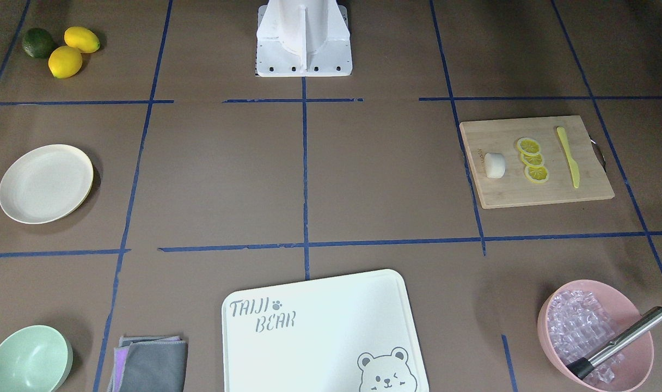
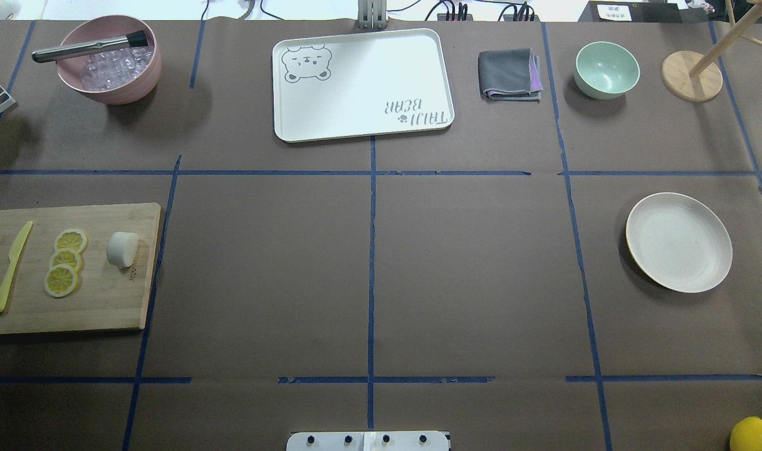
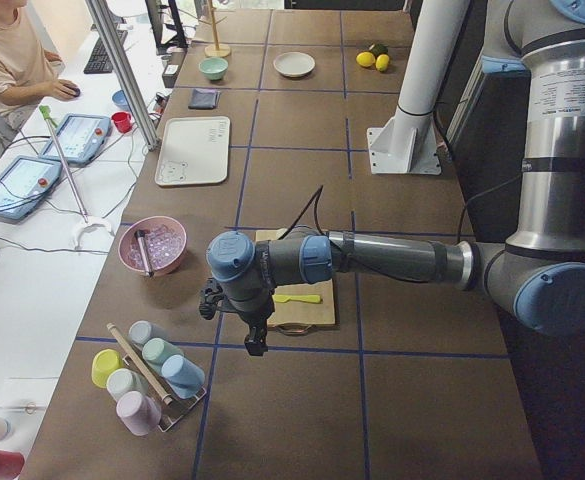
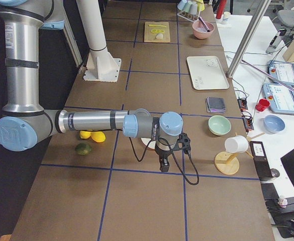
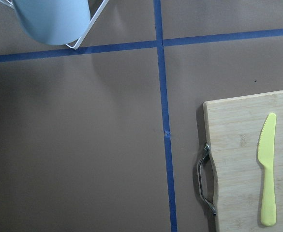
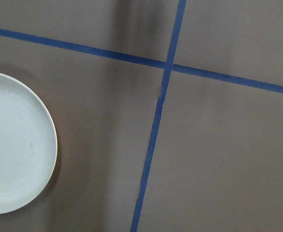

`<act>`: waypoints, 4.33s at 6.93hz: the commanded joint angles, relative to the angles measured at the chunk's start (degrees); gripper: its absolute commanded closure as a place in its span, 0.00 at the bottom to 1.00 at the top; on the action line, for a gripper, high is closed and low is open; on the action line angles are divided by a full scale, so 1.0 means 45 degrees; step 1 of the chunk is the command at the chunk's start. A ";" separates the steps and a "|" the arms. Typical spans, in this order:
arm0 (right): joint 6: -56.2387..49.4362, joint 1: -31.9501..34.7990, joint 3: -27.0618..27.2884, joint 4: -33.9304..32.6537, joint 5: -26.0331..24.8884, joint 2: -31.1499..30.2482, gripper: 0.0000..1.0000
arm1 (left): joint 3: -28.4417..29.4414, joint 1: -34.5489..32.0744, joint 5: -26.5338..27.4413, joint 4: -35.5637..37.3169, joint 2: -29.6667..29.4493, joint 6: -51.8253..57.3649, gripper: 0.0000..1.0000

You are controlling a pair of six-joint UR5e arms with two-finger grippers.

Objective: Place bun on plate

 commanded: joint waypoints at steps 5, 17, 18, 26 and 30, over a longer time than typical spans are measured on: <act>0.2423 -0.1057 -0.0103 0.2109 0.0848 -0.0193 0.00 | -0.0027 0.0000 -0.0013 -0.0001 -0.0019 0.0000 0.00; 1.1426 -0.5848 -0.2763 1.1992 -0.0578 -0.0783 1.00 | -0.0028 0.0000 -0.0013 -0.0001 0.0000 0.0000 0.00; 1.1426 -0.6003 -0.2278 1.1992 -0.0558 -0.0433 1.00 | -0.0047 0.0000 -0.0013 -0.0001 0.0000 0.0000 0.00; 1.7125 -1.0000 -0.1863 1.0007 -0.2382 0.6302 1.00 | -0.0047 0.0020 -0.0013 -0.0001 0.0000 0.0020 0.00; 1.8688 -1.2621 -0.1980 0.9102 -0.5219 0.7304 1.00 | -0.0028 0.0020 -0.0013 -0.0001 0.0000 0.0000 0.00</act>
